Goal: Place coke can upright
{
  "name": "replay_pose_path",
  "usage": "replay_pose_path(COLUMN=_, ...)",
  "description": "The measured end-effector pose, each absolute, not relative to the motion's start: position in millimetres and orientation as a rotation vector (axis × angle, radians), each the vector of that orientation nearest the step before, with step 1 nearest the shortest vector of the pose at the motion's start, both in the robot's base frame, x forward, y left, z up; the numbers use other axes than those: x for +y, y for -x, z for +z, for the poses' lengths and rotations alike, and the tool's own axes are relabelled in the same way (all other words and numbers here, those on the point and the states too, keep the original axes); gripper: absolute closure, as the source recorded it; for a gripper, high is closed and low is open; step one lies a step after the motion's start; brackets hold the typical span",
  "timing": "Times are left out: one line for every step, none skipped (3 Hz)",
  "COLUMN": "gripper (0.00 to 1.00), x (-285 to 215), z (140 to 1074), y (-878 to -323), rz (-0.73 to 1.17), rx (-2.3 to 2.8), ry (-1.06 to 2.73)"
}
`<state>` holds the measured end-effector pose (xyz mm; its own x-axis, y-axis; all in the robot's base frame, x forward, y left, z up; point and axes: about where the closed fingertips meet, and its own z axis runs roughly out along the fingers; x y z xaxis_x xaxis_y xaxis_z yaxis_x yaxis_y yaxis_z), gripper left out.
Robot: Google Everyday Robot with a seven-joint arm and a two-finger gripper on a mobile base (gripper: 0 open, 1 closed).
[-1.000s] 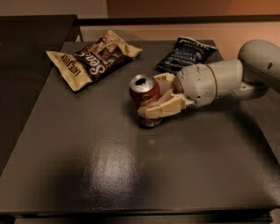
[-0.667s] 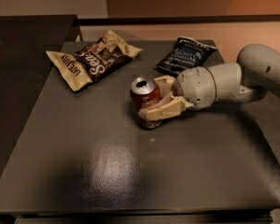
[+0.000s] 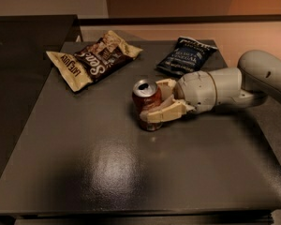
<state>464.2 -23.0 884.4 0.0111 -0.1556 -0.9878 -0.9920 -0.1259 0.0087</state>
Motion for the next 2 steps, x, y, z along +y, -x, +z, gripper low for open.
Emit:
replay_pose_path(gripper=0.36, x=-24.6, z=883.5, y=-464.0, rz=1.215, rx=1.270, ry=1.391)
replay_pose_path(gripper=0.13, x=-22.7, z=884.0, y=-463.5, rz=1.217, rx=1.267, ry=1.395)
